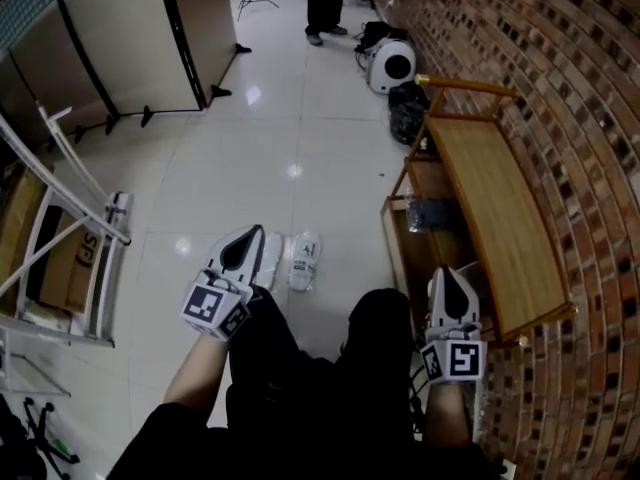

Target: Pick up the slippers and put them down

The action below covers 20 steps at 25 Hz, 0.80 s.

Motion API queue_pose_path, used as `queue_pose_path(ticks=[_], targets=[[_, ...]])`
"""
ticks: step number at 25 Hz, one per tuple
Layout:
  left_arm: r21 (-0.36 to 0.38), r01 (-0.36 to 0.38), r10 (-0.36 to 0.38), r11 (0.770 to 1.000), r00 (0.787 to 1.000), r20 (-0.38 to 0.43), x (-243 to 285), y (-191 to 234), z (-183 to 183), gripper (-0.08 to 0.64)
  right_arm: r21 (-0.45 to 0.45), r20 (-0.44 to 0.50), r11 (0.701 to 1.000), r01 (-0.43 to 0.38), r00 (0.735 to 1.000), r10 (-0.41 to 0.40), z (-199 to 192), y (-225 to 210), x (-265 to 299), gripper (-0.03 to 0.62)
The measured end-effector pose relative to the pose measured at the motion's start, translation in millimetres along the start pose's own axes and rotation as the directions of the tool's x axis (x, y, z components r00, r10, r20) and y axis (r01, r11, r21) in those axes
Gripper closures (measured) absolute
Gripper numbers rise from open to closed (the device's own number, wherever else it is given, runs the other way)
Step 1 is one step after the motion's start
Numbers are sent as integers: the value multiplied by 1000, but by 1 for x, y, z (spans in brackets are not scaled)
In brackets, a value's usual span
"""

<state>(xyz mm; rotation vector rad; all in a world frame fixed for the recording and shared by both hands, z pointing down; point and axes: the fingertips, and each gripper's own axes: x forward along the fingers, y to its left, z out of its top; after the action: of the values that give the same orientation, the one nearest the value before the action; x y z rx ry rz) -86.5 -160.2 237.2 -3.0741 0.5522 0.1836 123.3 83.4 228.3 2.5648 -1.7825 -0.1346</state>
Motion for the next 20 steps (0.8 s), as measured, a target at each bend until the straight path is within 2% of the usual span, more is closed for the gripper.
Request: queue_pose_path(ticks=[4,10,16,20], targets=[[-4,107,-107,994,994,12,29,-39,-1,558,-4,11,996,90,996,-90,5,-26,-36,584],[-2,244,-244,970,970,4,66,-96,-5,558,5,13,984,179,984,-179,2,-56,-72,584],[17,317,-316,948,948,-21,91,-123,-11,558,-2,21,980,197,980,-197,4,-63,-75,584],[1,363,-363,932,932,-21,104,-135,-14,558,-7,19,974,229,973,-228,6,-68,-79,584]])
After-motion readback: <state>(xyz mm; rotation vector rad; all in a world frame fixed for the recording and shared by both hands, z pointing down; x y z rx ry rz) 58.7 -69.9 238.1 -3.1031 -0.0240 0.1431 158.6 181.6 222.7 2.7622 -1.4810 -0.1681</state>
